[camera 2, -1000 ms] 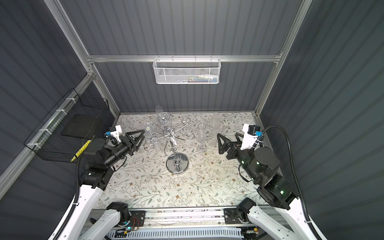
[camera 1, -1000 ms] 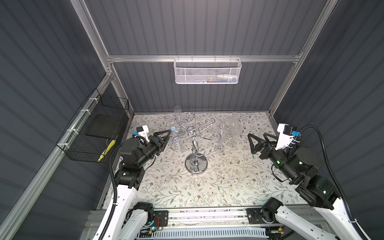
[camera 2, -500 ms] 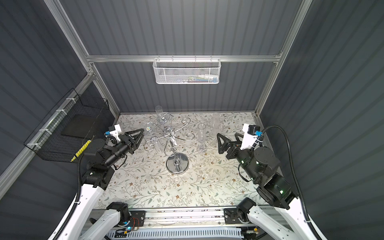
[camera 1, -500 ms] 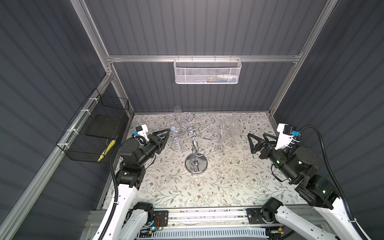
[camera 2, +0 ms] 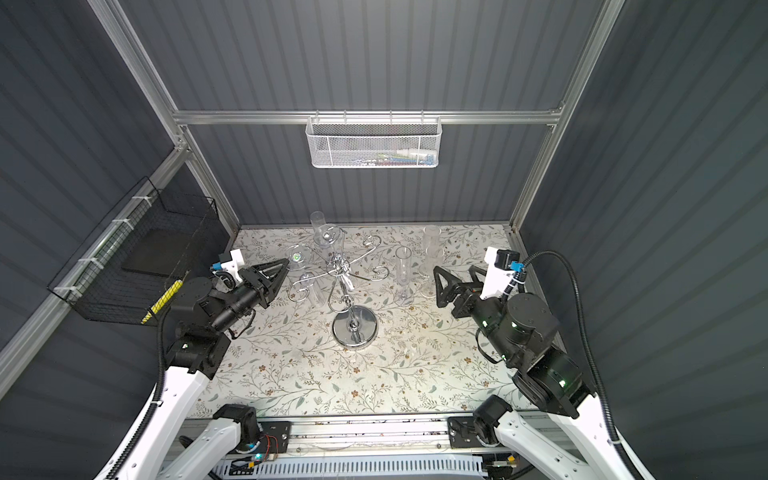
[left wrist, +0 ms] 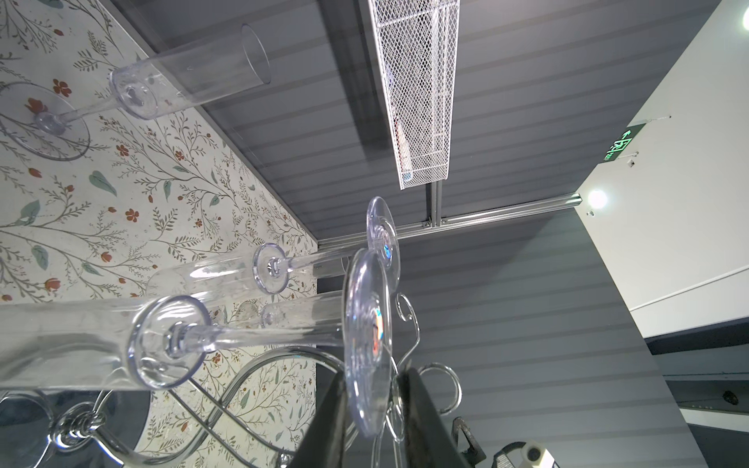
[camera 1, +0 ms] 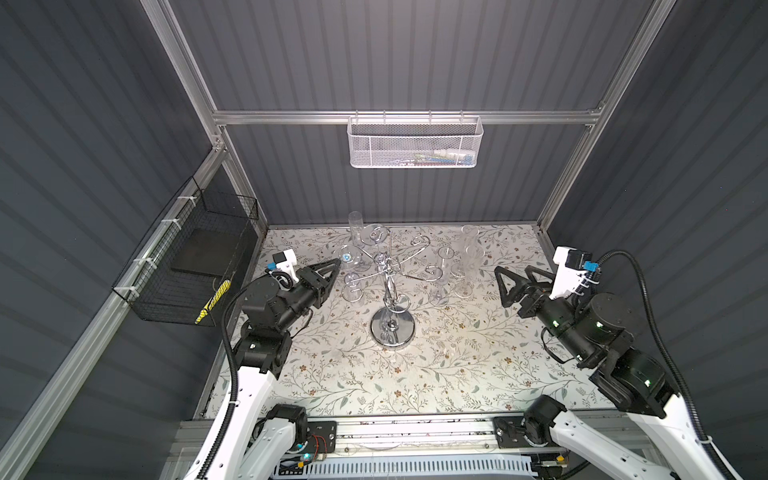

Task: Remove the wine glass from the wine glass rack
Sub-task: 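Close the left gripper on the foot of a flute hanging on the rack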

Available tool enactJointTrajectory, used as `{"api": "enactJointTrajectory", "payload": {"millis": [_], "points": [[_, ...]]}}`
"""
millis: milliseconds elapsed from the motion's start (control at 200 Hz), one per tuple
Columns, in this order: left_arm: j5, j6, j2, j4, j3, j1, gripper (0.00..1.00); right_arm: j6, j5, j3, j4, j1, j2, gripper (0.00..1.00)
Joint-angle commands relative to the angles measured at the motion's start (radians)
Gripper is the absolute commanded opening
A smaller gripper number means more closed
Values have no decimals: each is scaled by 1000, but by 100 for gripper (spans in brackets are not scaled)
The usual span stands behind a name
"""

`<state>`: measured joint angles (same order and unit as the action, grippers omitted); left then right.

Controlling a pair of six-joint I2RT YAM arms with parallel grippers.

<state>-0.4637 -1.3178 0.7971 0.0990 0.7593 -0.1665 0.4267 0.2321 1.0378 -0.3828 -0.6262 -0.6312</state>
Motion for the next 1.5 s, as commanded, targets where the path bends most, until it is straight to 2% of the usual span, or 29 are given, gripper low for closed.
{"api": "enactJointTrajectory", "payload": {"millis": [0, 1066, 1201, 1491], "points": [[-10, -4, 3, 19, -5, 1, 26, 3, 1, -6, -1, 2, 1, 99], [0, -59, 1, 68, -29, 1, 13, 20, -1, -19, -1, 2, 15, 99], [0, -63, -2, 67, -30, 1, 6, 20, -1, -21, -1, 2, 20, 99], [8, -95, -15, 79, -36, 2, 2, 24, -3, -23, -1, 2, 26, 99]]}}
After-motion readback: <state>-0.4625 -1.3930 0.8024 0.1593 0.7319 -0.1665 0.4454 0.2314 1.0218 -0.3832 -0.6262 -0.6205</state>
